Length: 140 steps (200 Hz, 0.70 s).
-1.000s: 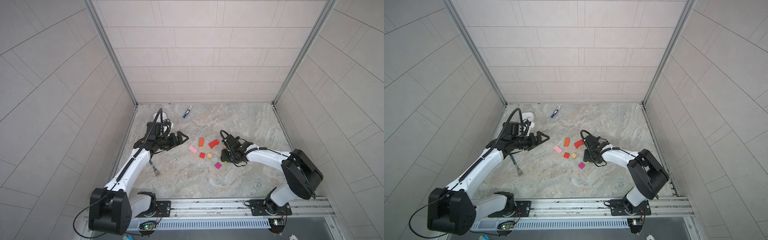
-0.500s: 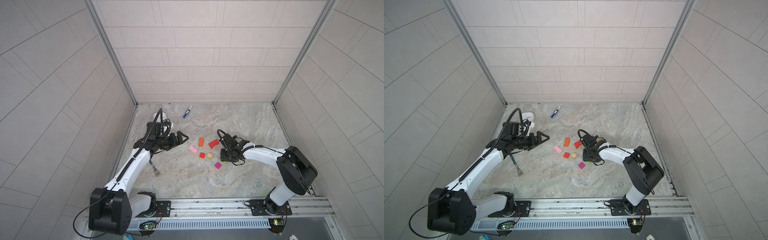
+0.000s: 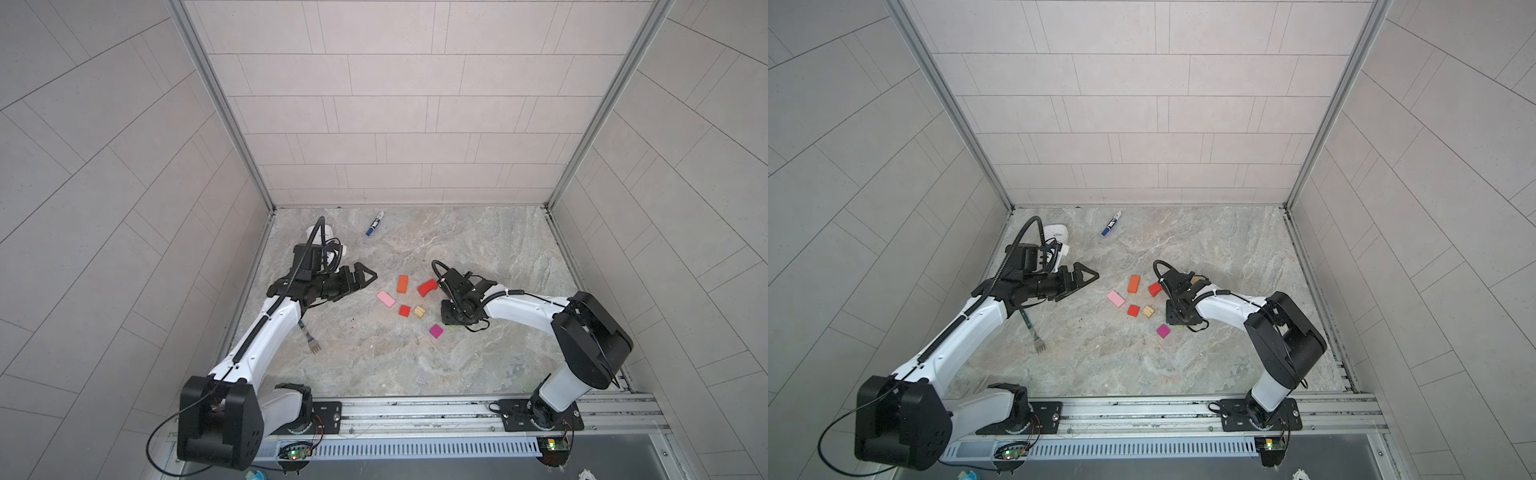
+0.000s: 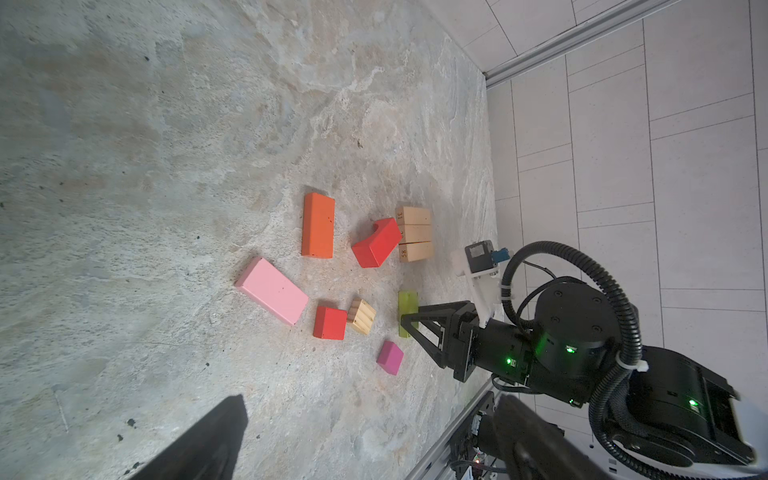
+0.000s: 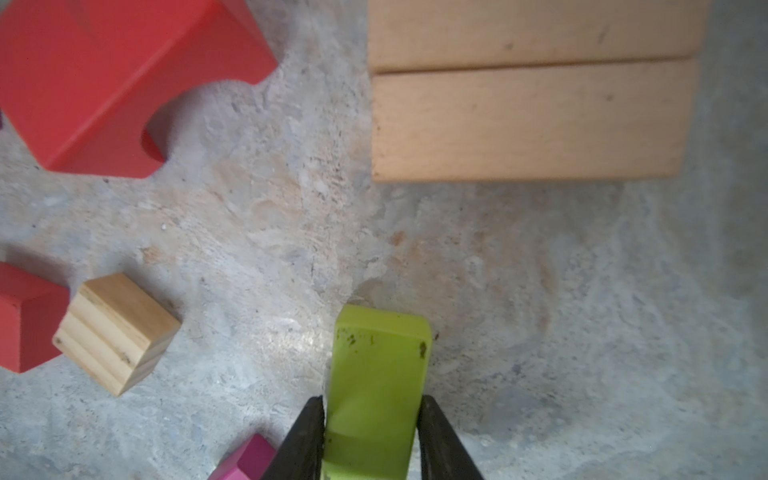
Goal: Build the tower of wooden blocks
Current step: 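Lift the lime green block and carry it over the wooden bar stack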
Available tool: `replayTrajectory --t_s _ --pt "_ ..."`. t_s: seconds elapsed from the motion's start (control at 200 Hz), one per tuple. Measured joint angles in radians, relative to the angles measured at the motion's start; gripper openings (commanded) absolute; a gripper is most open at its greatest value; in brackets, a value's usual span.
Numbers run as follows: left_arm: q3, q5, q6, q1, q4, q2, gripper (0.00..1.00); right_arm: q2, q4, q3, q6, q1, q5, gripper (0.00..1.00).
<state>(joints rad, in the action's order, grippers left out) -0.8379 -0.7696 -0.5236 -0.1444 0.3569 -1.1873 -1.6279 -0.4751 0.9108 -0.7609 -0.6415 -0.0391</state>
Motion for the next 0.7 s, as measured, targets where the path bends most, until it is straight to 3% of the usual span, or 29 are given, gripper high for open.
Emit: replayTrajectory --t_s 0.26,0.415,0.701 --pt "0.0 0.0 0.0 0.0 0.0 0.0 1.0 0.0 -0.018 0.0 0.015 0.0 0.019 0.32" --pt "0.0 0.0 0.0 0.0 0.0 0.0 1.0 0.0 -0.032 0.007 0.028 0.0 0.029 0.21" --pt "0.0 -0.013 -0.004 0.0 -0.003 0.0 1.0 0.003 -0.074 0.034 0.048 0.001 0.06 0.18"
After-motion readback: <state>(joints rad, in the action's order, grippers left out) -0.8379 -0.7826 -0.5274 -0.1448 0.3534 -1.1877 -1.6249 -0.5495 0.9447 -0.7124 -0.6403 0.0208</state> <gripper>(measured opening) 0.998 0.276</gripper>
